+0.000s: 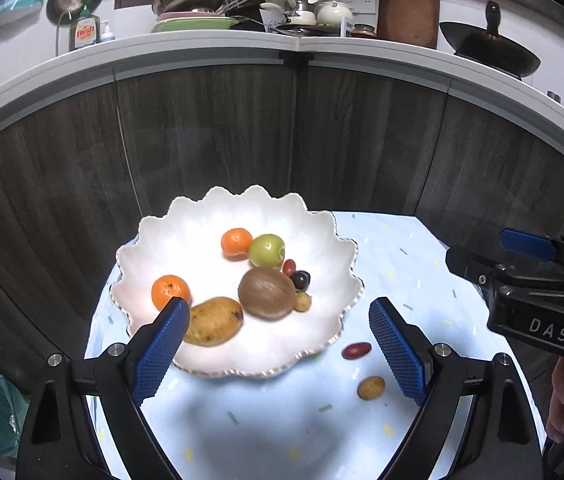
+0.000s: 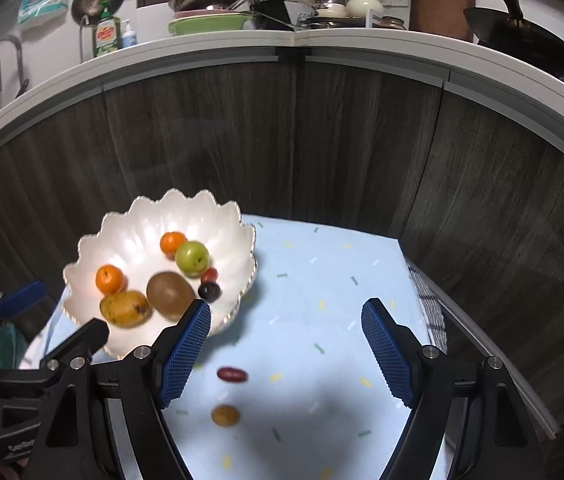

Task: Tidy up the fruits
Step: 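Withdraw both tools from the bowl toward the red date and small brown fruit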

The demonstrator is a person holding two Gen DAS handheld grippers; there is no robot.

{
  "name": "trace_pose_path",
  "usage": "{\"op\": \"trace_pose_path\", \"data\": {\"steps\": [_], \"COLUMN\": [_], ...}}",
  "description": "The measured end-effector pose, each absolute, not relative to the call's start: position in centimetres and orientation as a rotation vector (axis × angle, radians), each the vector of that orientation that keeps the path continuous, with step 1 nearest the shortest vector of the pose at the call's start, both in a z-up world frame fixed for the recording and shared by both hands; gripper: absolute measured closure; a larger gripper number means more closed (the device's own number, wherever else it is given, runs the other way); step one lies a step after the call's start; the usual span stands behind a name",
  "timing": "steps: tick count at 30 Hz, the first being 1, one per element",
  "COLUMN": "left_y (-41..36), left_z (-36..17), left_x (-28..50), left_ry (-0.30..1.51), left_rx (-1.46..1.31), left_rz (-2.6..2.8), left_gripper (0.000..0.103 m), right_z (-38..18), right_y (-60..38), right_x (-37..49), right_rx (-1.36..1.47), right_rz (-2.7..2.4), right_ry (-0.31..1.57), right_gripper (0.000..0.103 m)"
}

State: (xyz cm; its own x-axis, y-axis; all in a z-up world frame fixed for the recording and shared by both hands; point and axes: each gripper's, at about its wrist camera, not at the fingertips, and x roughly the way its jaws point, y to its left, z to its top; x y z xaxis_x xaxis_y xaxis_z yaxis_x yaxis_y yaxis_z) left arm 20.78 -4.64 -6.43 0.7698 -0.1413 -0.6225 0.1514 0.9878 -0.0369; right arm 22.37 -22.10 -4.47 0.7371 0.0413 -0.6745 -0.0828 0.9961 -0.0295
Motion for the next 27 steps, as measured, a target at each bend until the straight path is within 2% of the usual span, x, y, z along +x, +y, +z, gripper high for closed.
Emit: {"op": "trace_pose_path", "data": {"steps": [23,27], "left_y": [-11.8,-13.0], "left_z": [-13.6,-15.1], "left_x": [16.5,16.9], "left_ry": [0.739,0.767], "left_rx": [0.092,0.096], "left_rz": [-0.096,-0.101], "left_gripper": [0.011,0.016], "right_z": [-13.3,-14.6], "right_y": [-25.5,-25.5], "right_x": [22.3,23.3], "right_rx": [-0.163,-0.170], "right_rz": [0.359,0.442], "right_ry": [0.852,0.863], "right_gripper": [0.025,0.025]}}
